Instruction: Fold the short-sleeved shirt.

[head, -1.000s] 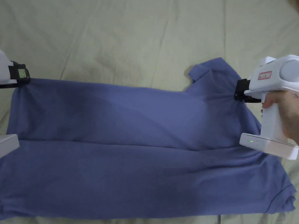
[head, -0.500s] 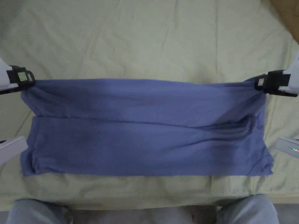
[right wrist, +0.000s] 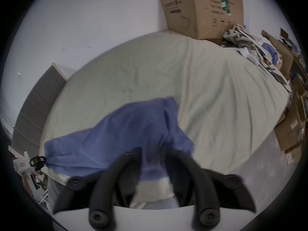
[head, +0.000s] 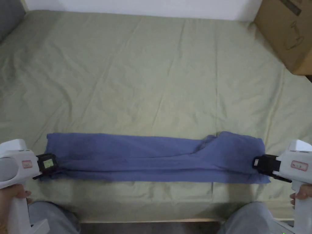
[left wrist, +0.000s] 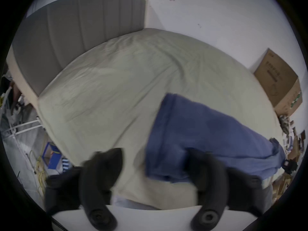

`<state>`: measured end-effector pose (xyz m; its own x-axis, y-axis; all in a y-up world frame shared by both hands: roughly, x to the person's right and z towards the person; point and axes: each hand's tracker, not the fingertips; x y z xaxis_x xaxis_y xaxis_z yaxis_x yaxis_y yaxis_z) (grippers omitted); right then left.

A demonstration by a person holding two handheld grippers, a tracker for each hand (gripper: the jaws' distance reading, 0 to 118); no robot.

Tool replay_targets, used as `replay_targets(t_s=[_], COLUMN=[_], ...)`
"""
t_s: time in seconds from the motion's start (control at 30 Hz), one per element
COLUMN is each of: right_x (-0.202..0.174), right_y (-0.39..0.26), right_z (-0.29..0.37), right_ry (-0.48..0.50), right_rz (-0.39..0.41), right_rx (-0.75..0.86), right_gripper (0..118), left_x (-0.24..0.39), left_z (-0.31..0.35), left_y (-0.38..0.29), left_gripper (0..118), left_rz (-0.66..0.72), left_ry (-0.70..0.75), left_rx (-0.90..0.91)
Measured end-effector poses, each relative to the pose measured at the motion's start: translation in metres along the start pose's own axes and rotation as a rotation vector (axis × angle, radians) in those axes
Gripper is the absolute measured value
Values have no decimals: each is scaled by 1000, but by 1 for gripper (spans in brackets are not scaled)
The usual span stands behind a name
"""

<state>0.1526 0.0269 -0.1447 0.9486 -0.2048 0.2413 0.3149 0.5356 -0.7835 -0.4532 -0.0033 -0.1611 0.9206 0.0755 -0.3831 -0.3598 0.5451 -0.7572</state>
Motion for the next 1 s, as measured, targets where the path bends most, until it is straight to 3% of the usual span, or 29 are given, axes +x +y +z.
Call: replay_targets(t_s=[0.1, 0.17, 0.27, 0.43, 0.6, 0.67, 0.7, 0.73, 0.8, 0.87, 1.0], right_x=[3, 0, -18, -60, -90, -99, -102, -104, -109, -112, -117], right_y=[9, 28, 51, 63, 51, 44, 42, 41, 37, 33, 32], right_z=[21, 41, 78, 122, 127, 125, 125, 124, 124, 124, 121], right_ry=[-92, -152, -157, -56, -26, -1, 8, 17, 57, 65, 98], right_rz=[66, 130, 182, 233, 255, 272, 270, 269, 259, 260, 316], right_rx=[50, 144, 350, 586, 712, 728, 738, 749, 765, 773, 738], right_gripper=[80, 87, 102, 113, 111, 105, 88, 66, 0, 0, 0], left_x=[-13, -11, 3, 53, 101, 111, 117, 120, 126, 126, 120], left_z=[17, 36, 67, 114, 134, 138, 140, 140, 138, 137, 134], left_y=[14, 32, 56, 70, 55, 48, 43, 41, 39, 36, 37], left_gripper=[108, 108, 108, 112, 111, 97, 74, 53, 19, 0, 0], left_rz=[85, 100, 79, -69, -290, -326, -336, -342, -342, -314, -260], left_ry=[50, 51, 10, -128, -73, -111, -116, -116, -107, -137, -184], left_rx=[148, 252, 438, 607, 722, 749, 761, 769, 762, 755, 710])
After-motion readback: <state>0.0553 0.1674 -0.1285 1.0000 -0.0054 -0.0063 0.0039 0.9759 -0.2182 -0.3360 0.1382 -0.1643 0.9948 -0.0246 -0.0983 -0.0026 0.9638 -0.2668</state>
